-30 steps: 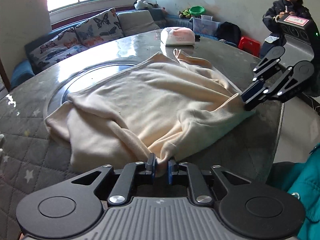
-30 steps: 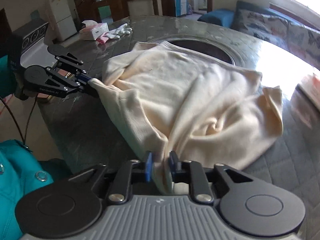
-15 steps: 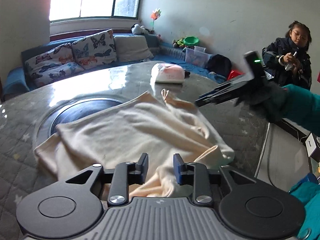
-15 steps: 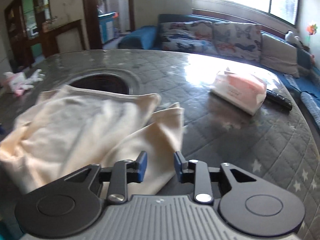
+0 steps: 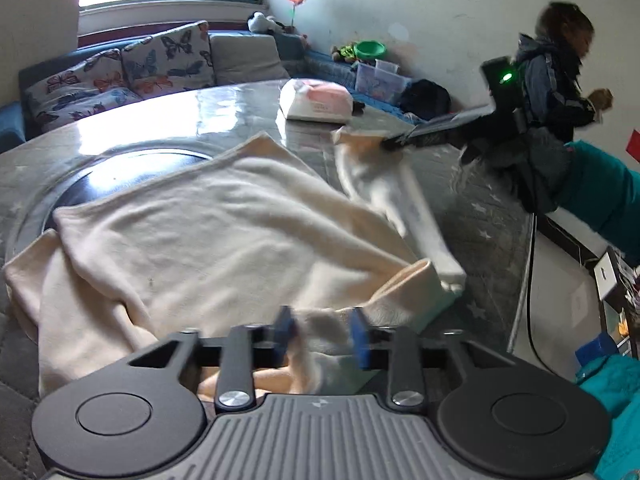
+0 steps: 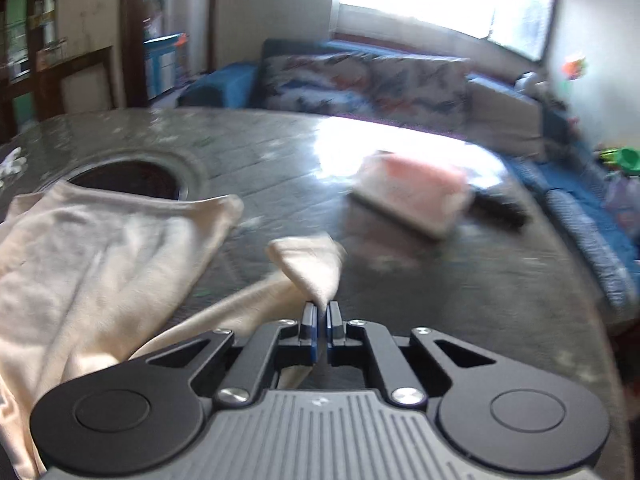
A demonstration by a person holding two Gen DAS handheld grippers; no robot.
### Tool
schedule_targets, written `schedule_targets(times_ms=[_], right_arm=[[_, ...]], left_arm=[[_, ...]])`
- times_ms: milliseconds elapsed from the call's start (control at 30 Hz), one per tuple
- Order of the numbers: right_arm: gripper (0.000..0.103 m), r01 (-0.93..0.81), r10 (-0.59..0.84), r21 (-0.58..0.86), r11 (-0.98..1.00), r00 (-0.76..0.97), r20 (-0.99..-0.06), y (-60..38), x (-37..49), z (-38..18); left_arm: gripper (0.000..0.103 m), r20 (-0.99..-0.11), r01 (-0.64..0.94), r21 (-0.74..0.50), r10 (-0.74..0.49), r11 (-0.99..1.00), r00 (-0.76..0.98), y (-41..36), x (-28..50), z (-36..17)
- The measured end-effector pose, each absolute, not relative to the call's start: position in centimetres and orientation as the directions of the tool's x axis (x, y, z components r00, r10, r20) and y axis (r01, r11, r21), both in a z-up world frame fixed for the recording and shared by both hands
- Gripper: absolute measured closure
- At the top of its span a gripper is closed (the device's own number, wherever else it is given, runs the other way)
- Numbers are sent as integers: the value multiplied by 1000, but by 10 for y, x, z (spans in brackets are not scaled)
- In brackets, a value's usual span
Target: Fold clothes
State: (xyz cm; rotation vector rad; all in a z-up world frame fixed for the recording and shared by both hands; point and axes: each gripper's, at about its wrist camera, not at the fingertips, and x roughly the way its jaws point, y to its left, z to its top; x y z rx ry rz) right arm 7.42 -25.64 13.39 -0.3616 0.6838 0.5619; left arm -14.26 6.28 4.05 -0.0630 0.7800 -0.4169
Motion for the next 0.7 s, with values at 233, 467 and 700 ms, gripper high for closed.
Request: schedule_targets(times_ms=[233,467,700], right_arm=[[96,-418,138,-229,879,683,-718,-321,64,125],[89,-496,245,-143,856,634,-733,-324,34,142],[85,-842,581,61,535,315,-750,-240,-36,150]], left_arm=[[92,-680,412,-238,-454,879,576,55,-167,33],[90,-641,444,-232,-479,866,600,56,-189,51],[88,-615,359,-247,-432,900,660,59,-171,56]])
